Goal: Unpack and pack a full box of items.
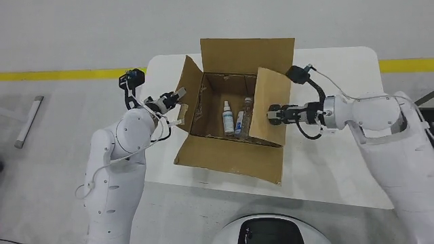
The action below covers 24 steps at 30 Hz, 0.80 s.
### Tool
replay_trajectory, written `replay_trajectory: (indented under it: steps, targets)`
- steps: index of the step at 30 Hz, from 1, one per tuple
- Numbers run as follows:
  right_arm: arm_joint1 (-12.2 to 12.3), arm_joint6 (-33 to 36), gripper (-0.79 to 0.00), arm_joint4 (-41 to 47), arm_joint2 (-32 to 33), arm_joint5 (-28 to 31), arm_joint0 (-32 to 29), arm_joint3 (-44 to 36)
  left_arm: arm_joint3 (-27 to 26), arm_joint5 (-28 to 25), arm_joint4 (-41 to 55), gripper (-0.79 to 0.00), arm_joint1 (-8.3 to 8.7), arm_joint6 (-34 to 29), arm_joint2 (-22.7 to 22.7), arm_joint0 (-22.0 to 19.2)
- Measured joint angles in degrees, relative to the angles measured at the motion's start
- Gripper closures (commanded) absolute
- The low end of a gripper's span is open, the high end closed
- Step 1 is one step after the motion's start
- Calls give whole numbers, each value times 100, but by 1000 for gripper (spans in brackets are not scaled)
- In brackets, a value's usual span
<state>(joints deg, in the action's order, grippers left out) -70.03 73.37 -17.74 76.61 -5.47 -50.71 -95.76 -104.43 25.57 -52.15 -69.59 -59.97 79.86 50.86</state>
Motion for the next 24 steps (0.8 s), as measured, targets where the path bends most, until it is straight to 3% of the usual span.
replay_trajectory:
  steps: [6, 10, 17, 20, 24]
  targets:
    - [-26, -106, 0, -340, -546, -162, 271, 286, -478, 266, 64, -785, 36, 429, 532, 458]
    - [-13, -89, 0, -299, -530, -149, 294, 285, -196, 443, 97, -785, 49, 452, 703, 534]
    - [-10, -141, 0, -307, -519, -130, 256, 278, 620, 164, 280, -785, -1, 203, 120, 97]
    - [17, -581, 0, -171, -291, -65, 102, 211, 895, -4, 389, -785, -46, 177, -222, -132]
    - [51, -1482, 0, 710, 440, 243, -123, 141, 1102, -148, 506, -785, -100, 177, -594, -350]
